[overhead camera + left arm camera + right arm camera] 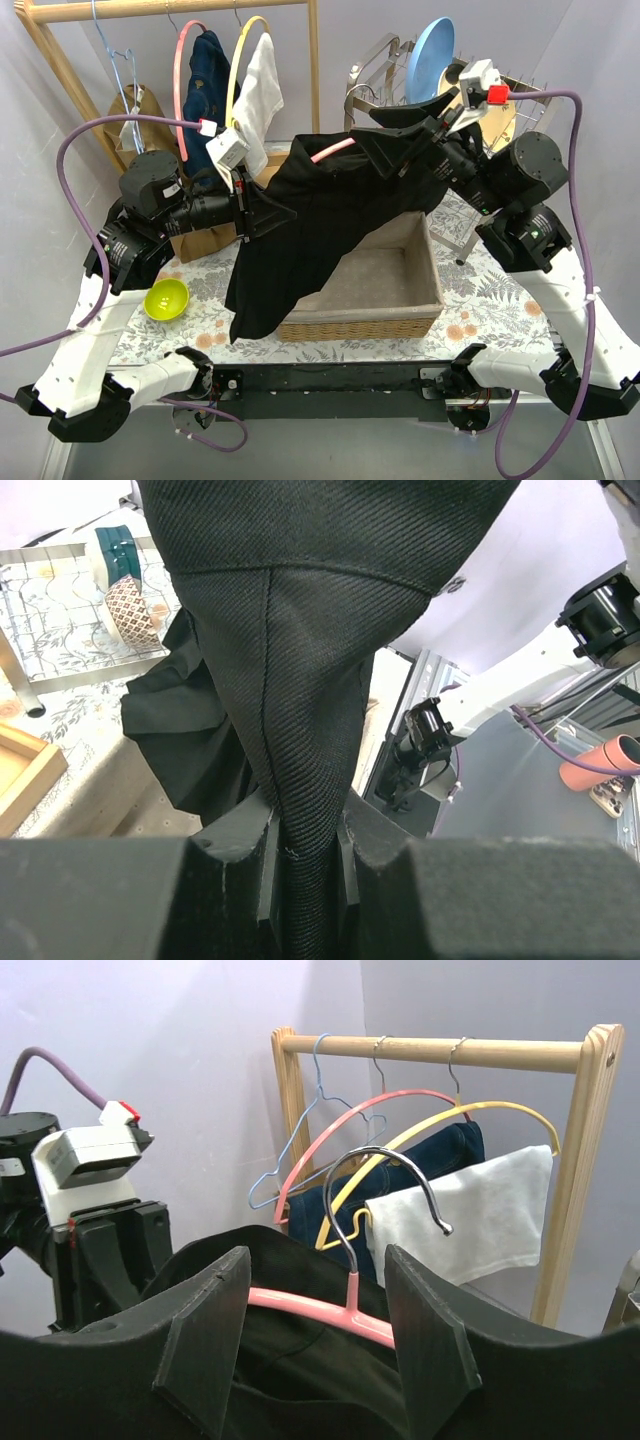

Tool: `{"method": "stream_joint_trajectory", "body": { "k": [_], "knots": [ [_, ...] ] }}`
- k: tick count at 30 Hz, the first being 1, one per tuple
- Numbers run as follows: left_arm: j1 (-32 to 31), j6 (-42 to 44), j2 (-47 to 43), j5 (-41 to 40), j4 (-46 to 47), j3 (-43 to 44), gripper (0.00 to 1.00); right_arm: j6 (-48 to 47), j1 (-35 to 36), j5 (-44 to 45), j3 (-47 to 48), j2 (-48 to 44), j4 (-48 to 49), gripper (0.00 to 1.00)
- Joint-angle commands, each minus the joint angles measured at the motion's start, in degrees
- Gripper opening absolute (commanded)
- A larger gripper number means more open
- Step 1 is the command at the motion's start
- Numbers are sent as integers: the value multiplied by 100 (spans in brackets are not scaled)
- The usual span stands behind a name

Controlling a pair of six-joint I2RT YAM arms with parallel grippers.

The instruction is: Remove the skirt from the hanger

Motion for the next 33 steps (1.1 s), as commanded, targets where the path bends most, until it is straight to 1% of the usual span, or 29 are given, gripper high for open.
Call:
{"method": "stream_joint_trajectory", "body": {
  "k": [1,6,8,9,10,11,12,13,17,19,20,21,24,27,30,33],
  "knots": [
    [-11,48,-158,293,581,245,0,-9,-1,185,23,176,254,63],
    [-11,-40,-132,521,722,245,0,-61,-1,176,31,361,404,62],
    [-11,-66,-158,530,775,245,0,-70,-1,194,75,458,404,59],
    [-11,-75,-167,530,784,236,0,-88,-1,202,75,475,412,57],
    [-11,-84,-193,530,819,228,0,-105,-1,211,84,502,421,45],
    [-11,-93,-193,530,819,219,0,-123,-1,203,110,528,439,38],
    [-20,-101,-193,530,836,219,0,-132,-1,211,137,537,474,28],
    [-11,-119,-184,487,810,227,0,-141,-1,229,154,554,500,2],
    [-11,-128,-307,425,740,123,66,-158,-1,491,277,546,694,1],
    [-20,-76,-421,320,696,35,74,-219,-1,589,365,537,729,1],
    [-11,38,-570,128,670,-27,78,-220,-1,659,400,520,755,1],
    [-11,100,-658,13,617,-140,83,-211,-1,703,453,476,816,1],
    [-11,346,-991,-479,389,-404,90,-141,-1,765,506,388,983,1],
    [-11,478,-1194,-970,257,-615,93,-9,-1,686,567,361,1072,1],
    [-11,549,-1169,-1288,108,-660,95,192,-1,546,620,326,1133,1],
    [-11,566,-1028,-1394,-60,-643,95,368,-1,501,506,239,1282,1]
  ]
}}
